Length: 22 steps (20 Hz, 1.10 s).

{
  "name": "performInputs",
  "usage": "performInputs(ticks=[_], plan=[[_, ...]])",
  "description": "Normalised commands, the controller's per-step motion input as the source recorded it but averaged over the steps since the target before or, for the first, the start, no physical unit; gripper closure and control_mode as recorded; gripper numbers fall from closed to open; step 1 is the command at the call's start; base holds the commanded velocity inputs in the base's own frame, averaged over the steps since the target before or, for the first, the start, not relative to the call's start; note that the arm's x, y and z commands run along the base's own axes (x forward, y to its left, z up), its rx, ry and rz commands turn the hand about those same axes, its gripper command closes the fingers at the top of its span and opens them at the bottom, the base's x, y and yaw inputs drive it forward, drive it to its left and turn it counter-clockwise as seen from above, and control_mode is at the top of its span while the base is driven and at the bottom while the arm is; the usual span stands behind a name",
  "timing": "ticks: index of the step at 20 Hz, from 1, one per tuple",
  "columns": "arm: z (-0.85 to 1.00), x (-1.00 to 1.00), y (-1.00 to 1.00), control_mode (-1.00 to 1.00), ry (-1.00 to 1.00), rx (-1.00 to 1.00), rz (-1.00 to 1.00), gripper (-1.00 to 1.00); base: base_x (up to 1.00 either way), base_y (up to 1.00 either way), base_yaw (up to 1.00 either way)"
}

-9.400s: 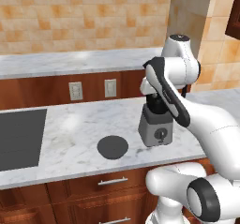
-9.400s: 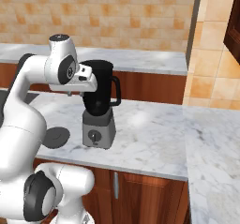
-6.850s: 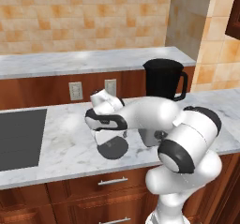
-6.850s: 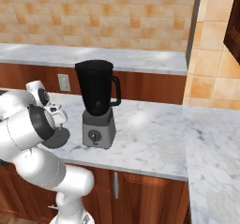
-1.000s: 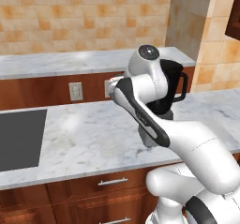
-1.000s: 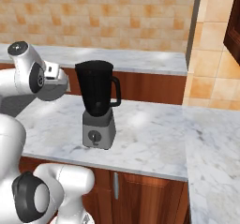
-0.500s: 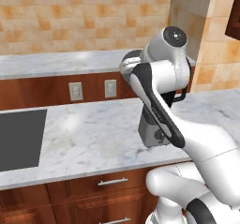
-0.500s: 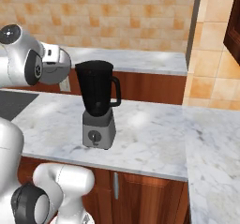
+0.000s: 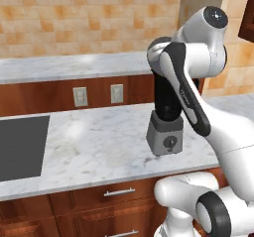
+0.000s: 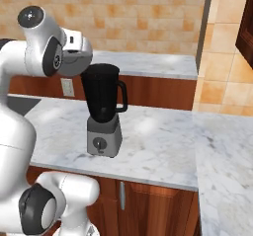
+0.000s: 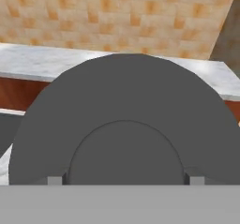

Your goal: Close the lid blender by securely placing the lid on top.

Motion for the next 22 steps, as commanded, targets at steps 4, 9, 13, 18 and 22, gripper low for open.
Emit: performInputs(ticks=[4, 9, 13, 18, 22], plan=[[0.04, 0.26, -0.49, -1.0, 0.11, 0.0, 0.0, 1.0, 0.0, 0.0, 0.0], [0.0, 0.41, -0.3, -1.0, 0.18, 0.0, 0.0, 1.0, 0.0, 0.0, 0.0], [0.0, 0.42, -0.32, -1.0, 0.21, 0.0, 0.0, 1.0, 0.0, 0.0, 0.0], [-0.1, 0.39, -0.15, -1.0, 0.25, 0.0, 0.0, 1.0, 0.0, 0.0, 0.0], [-0.22, 0.39, 0.0, -1.0, 0.28, 0.0, 0.0, 1.0, 0.0, 0.0, 0.0]])
